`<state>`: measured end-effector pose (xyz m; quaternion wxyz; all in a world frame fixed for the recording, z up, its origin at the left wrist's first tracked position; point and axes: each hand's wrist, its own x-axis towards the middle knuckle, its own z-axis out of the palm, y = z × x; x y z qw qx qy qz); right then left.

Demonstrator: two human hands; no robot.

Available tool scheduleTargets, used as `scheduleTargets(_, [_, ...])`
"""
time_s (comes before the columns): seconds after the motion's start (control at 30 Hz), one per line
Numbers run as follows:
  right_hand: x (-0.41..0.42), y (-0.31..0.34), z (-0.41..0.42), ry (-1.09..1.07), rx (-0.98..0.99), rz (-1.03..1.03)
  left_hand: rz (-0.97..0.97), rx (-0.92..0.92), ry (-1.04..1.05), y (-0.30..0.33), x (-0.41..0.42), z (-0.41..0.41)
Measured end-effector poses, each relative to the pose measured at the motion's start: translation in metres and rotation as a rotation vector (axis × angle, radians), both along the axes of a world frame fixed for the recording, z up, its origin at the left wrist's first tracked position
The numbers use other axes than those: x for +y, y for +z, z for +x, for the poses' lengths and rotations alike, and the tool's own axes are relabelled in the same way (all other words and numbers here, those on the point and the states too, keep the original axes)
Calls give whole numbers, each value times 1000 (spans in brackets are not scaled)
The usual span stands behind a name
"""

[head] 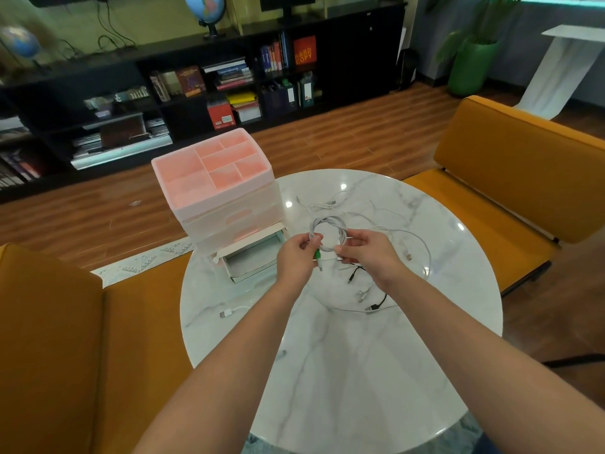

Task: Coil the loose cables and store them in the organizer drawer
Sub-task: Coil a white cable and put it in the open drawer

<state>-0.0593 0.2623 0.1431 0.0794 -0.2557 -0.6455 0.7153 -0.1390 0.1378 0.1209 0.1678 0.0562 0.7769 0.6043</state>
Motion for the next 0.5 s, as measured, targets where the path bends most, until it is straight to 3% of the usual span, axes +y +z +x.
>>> scheduleTargets(0.27, [-13,-11,-3,-39,15,48,-123,37,95,-3,4,-2])
scheduleTargets(0.5, [-15,-4,-15,-97,-60,6,26,-119,-4,10,1,-8])
